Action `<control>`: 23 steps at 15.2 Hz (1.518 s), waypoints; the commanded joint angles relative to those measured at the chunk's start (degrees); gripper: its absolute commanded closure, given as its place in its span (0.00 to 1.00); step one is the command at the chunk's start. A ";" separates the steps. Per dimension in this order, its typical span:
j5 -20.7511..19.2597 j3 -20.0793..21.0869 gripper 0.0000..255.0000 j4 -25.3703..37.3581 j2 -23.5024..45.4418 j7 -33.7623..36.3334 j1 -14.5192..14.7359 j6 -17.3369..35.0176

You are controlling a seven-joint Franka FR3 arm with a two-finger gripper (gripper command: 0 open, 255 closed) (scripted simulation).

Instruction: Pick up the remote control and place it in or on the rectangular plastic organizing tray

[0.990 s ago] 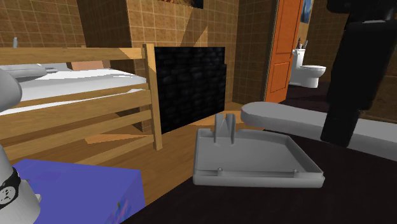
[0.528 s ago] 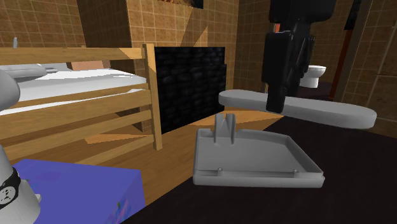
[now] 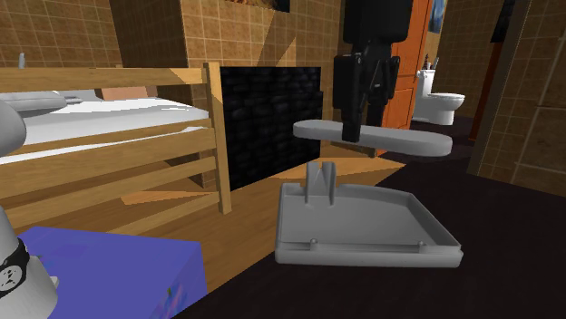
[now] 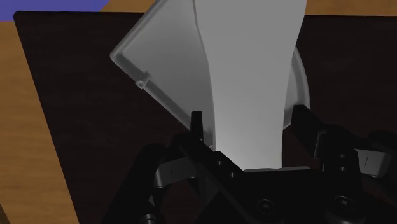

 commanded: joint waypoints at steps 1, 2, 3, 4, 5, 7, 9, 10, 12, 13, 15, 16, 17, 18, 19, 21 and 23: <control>-0.03 0.03 1.00 -1.37 0.09 0.14 0.05 1.49; -0.04 0.02 1.00 -2.02 0.18 0.14 0.05 2.23; -0.06 0.02 1.00 -2.66 0.29 0.15 0.05 2.97; -0.08 0.01 1.00 -3.28 0.40 0.15 0.05 3.71; -0.10 0.01 1.00 -3.88 0.53 0.16 0.06 4.45; -0.16 0.00 1.00 -5.05 0.83 0.17 0.06 5.90; -0.21 -0.01 1.00 -6.16 1.17 0.20 0.07 7.35; -0.25 -0.02 1.00 -6.69 1.36 0.21 0.07 8.07; -0.32 -0.03 1.00 -7.66 1.74 0.24 0.09 9.41; -0.31 -0.03 1.00 -7.67 1.73 0.24 0.09 9.42; -0.32 -0.03 1.00 -7.66 1.74 0.24 0.08 9.42; -0.32 -0.03 1.00 -7.66 1.74 0.24 0.08 9.41; -0.32 -0.03 1.00 -7.66 1.74 0.24 0.08 9.41; -0.32 -0.03 1.00 -7.66 1.74 0.24 0.08 9.41; -0.32 -0.03 1.00 -7.66 1.74 0.24 0.08 9.41; -0.31 -0.03 0.00 -7.65 1.73 0.23 0.08 9.40; -0.31 -0.03 0.00 -7.65 1.73 0.23 0.08 9.40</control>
